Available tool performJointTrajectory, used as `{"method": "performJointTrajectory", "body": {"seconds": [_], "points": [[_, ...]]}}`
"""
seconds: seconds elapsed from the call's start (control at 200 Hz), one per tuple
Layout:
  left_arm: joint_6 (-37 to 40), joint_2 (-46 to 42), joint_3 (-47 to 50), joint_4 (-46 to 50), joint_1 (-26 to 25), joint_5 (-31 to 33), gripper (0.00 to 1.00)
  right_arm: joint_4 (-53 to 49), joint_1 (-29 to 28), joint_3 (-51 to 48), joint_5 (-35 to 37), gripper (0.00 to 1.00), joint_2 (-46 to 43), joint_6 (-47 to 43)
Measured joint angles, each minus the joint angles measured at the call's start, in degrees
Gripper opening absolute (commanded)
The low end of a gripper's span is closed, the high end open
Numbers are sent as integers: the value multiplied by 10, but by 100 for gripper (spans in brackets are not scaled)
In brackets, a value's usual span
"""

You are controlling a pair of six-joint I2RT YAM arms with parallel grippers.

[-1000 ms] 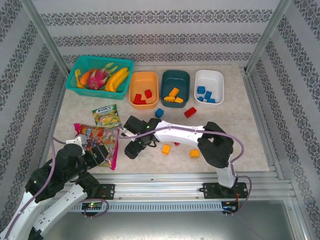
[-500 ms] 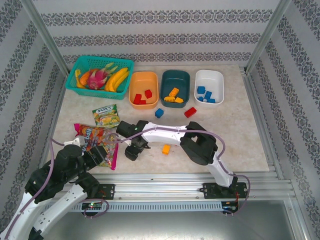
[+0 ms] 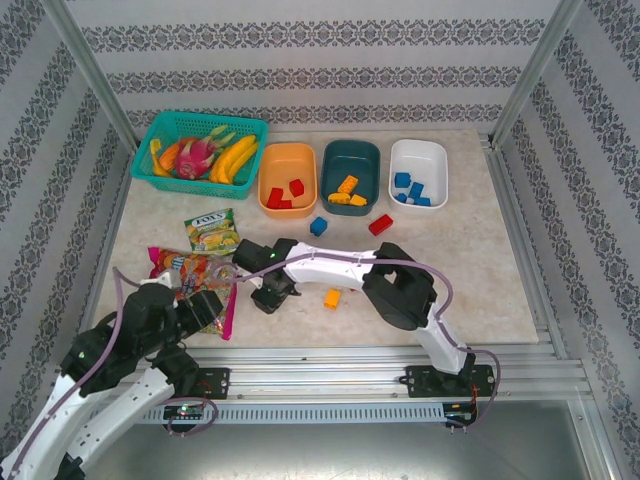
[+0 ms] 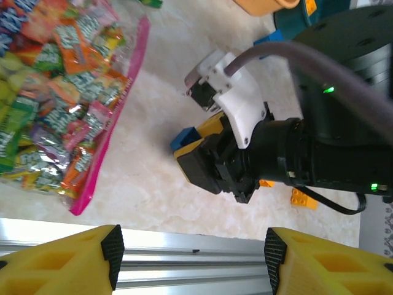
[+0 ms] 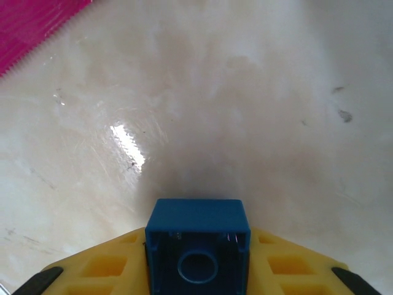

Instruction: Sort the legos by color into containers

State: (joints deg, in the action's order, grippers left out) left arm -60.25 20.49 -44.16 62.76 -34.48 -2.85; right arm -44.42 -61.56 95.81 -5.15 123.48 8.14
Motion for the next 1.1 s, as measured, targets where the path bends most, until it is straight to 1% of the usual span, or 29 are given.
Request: {"method": "performJointTrajectory", "body": {"seconds": [0.105, 0.175, 0.205, 0.31, 0.32, 0.36, 0.51, 0.555, 0.64, 0.764, 0.919, 1.099], "points": [[15, 71, 2, -50, 0, -34, 65, 1, 35, -14, 0, 32, -53, 12], [28, 121, -1, -90, 0, -52, 65, 2, 80, -20, 2, 30, -105, 20], [35, 156, -6, -113, 0, -62, 65, 3, 100, -23, 2, 30, -125, 23], [59, 258, -40, -179, 0, -87, 65, 10, 197, -29, 2, 30, -192, 34], [64, 280, -48, -192, 0, -92, 65, 12, 214, -30, 2, 30, -202, 37], [72, 318, -66, -215, 0, -101, 65, 15, 254, -34, 2, 30, -218, 41], [102, 464, -149, -305, 0, -132, 65, 19, 399, -37, -2, 30, -238, 64], [111, 509, -178, -327, 0, -139, 64, 18, 441, -37, -3, 30, -234, 73], [122, 571, -223, -354, 0, -152, 64, 16, 498, -26, -2, 30, -218, 87], [134, 660, -293, -383, 0, -171, 64, 14, 556, 31, -3, 30, -157, 109], [142, 776, -391, -405, 0, -197, 63, 14, 597, 124, -2, 30, -52, 126], [154, 899, -525, -409, 0, -217, 63, 3, 615, 236, 10, 31, 57, 154]]}}
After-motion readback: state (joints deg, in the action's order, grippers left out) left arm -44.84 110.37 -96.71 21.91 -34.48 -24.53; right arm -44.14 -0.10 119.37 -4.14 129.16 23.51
